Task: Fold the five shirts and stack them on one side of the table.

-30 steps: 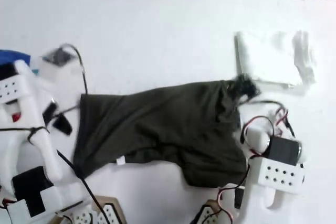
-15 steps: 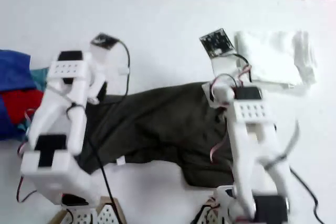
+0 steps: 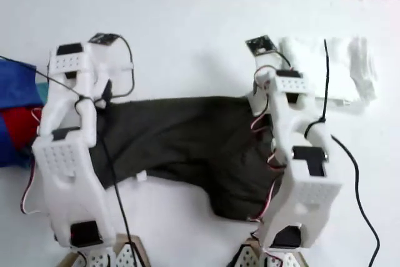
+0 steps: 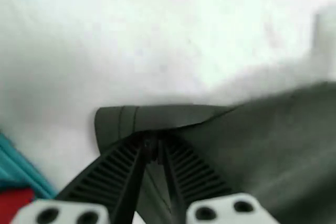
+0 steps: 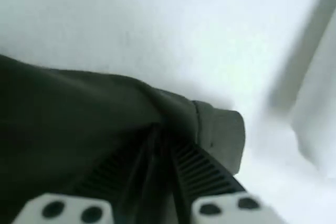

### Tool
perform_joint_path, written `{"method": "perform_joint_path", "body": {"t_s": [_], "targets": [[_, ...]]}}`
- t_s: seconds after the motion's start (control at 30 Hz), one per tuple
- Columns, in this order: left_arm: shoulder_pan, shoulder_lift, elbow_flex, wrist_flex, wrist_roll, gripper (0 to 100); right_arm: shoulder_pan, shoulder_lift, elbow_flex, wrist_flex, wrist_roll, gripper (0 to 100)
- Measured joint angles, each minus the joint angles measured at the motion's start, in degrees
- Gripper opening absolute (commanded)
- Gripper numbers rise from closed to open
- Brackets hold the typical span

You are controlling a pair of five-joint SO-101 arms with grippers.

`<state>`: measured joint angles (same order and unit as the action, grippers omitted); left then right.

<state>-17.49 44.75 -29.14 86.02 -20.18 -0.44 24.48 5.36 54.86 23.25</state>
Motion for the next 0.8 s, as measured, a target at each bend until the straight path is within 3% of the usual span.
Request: {"method": "perform_joint_path", "body": {"t_s": [0.27, 0.4, 0.6, 0.8], "targets": [[-0.09, 18.29, -34.55, 15.21, 0.18, 2, 0.97, 5.45, -13.45, 9.23, 0.0, 1.9], [-1.32, 18.99, -40.18, 15.38, 0.09, 2, 0.88, 4.4, -14.24, 13.27, 0.0, 1.9], [-1.05, 9.14, -29.45, 15.38, 0.09, 2, -2.46, -9.32, -7.82, 15.12, 0.0, 1.9], [-0.44, -15.47, -2.46, 15.38, -2.29, 2, -5.45, -31.91, 10.99, 13.01, 0.0, 2.2]]}}
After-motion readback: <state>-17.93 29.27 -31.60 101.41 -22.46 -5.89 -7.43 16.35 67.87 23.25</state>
